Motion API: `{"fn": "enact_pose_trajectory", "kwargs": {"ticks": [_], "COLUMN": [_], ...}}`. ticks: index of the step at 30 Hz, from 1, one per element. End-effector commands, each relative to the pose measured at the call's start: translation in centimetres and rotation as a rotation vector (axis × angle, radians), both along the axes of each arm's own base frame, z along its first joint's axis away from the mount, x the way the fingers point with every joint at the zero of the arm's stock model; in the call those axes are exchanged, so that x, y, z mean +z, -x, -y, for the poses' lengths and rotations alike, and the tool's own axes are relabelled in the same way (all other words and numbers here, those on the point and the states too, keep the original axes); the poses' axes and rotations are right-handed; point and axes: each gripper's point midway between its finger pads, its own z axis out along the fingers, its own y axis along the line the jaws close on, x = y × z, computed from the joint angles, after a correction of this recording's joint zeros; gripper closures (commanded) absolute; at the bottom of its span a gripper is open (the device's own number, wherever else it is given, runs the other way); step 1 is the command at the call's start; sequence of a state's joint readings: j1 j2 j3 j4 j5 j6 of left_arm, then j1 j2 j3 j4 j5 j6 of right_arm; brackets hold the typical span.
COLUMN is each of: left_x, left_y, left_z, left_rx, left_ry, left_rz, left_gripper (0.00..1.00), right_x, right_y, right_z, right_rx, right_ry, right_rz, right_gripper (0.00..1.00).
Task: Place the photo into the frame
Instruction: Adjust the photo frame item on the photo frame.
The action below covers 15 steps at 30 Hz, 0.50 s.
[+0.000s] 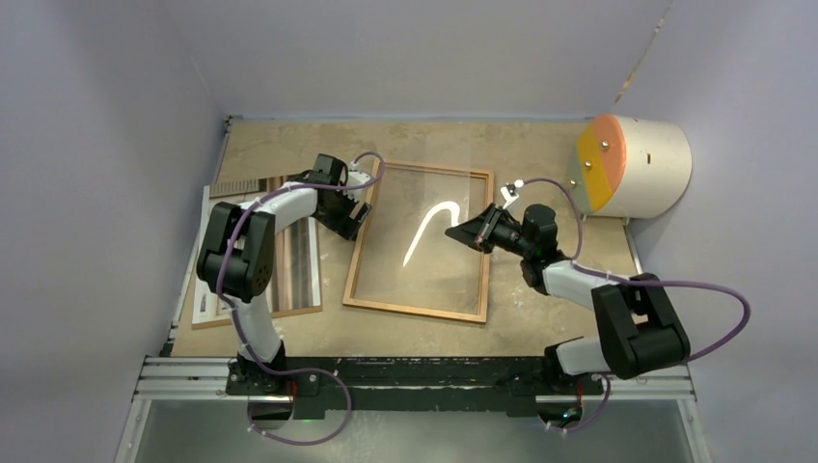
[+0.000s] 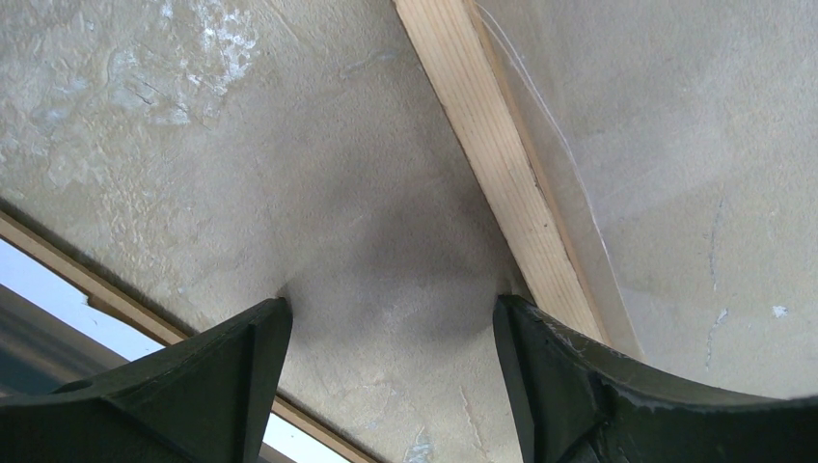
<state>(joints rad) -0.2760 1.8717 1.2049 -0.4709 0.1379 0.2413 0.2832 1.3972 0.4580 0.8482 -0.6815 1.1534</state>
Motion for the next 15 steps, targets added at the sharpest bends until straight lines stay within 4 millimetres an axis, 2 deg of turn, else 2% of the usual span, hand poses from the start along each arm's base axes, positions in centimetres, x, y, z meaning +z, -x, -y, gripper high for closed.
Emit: {"fn": "enact_pose_trajectory", "kwargs": {"ticks": [1,7,15], "left_x": [-0.3,-0.2,-0.4], "left_y": [0.4,0.1,0.2], "left_z": [0.4,-0.1,-0.3], "left_rx": [0.026,0.036,0.039], "left_ry": [0.030,0.002,-0.006], "left_rz": [-0.020,-0.002,-0.001], "left_gripper": [0.20,0.20,0.20], "right_x": [-0.9,-1.4,-2.2], "right_y": [-0.3,-0.5,-0.3], "right_z": [0.2,0.8,0.9], "right_rx": [-0.013,-0.015,-0.015], "right_ry": [0.124,0.214,0.222], "right_rz": [0.006,0.019,0.000], "right_gripper": [1.00,1.00,1.00]}}
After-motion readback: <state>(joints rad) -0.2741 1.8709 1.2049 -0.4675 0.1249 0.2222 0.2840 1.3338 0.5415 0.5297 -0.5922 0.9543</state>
